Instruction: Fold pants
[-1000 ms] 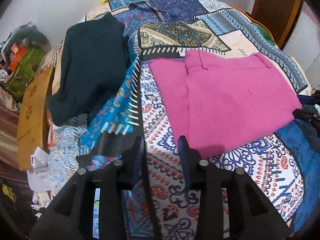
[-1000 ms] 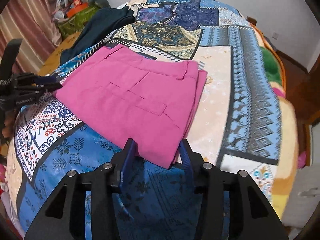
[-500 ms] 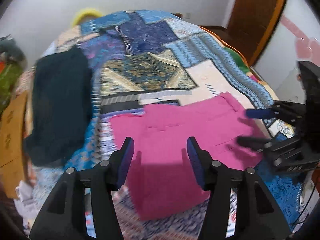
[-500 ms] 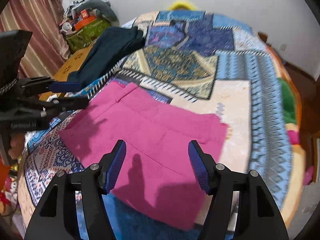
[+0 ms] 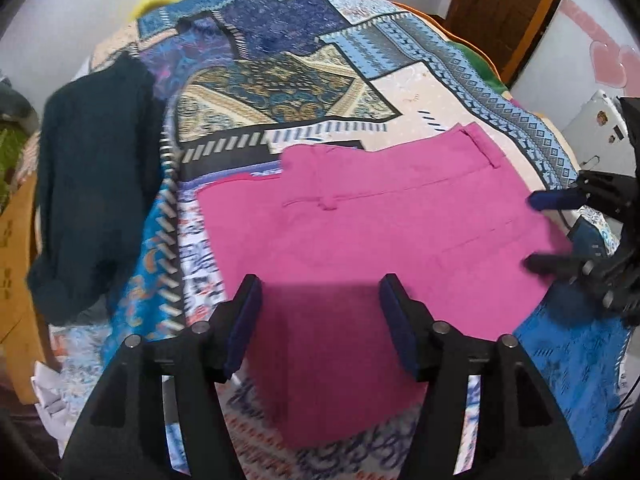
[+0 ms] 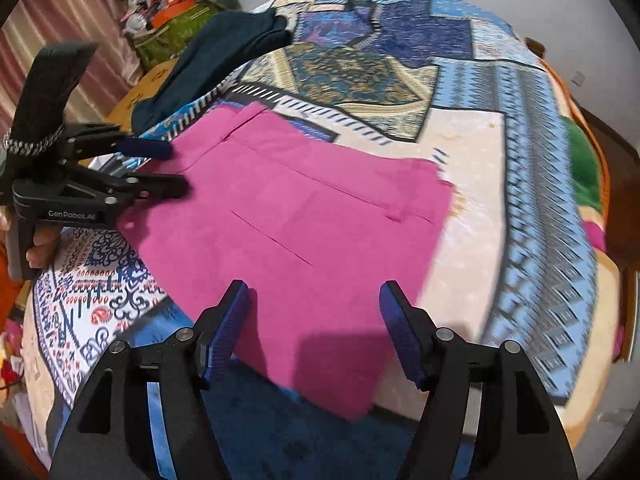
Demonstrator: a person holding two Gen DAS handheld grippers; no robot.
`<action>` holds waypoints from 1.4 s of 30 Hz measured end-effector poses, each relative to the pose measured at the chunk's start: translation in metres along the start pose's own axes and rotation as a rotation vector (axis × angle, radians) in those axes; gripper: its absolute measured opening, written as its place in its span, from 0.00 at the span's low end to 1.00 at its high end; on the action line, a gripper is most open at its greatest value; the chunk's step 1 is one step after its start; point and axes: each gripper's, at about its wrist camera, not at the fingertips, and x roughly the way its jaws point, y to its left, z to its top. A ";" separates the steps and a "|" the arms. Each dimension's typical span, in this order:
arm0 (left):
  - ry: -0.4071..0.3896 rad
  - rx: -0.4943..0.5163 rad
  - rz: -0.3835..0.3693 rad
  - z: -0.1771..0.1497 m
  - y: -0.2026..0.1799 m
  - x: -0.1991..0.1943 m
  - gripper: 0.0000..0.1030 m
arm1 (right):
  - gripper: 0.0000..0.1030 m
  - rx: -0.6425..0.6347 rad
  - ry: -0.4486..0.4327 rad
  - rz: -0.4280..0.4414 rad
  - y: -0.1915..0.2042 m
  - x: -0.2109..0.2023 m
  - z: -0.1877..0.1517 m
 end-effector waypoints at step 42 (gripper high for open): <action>-0.099 -0.221 -0.046 0.022 0.044 -0.022 0.09 | 0.10 0.236 -0.156 0.045 -0.038 -0.012 0.041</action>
